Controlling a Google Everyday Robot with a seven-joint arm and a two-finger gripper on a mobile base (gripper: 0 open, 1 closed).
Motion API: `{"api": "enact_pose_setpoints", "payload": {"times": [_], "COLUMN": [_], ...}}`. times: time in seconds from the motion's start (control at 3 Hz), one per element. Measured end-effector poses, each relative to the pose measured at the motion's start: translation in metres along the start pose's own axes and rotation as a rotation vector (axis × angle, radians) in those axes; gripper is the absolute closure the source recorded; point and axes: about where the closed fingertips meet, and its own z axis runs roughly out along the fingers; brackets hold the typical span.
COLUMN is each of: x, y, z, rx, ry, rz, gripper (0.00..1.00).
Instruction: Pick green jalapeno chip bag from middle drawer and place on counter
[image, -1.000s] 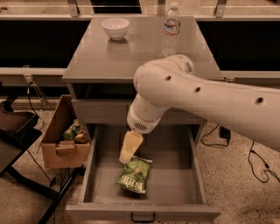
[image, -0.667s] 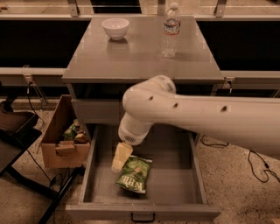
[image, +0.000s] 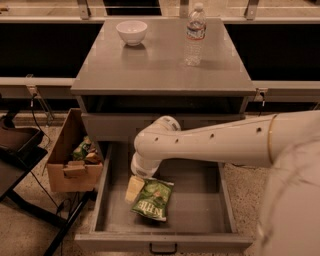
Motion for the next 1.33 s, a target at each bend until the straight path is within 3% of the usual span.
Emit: {"api": "enact_pose_setpoints", "payload": {"times": [0.33, 0.67, 1.0, 1.33], "x": [0.039, 0.075, 0.080, 0.083], "y": [-0.010, -0.005, 0.011, 0.021], "z": [0.064, 0.114, 0.151, 0.185], "rx": [-0.055, -0.118, -0.170, -0.209], "ry": [0.047, 0.086, 0.114, 0.114], "rz": [0.010, 0.039, 0.039, 0.038], "gripper": [0.00, 0.00, 0.00, 0.19]}}
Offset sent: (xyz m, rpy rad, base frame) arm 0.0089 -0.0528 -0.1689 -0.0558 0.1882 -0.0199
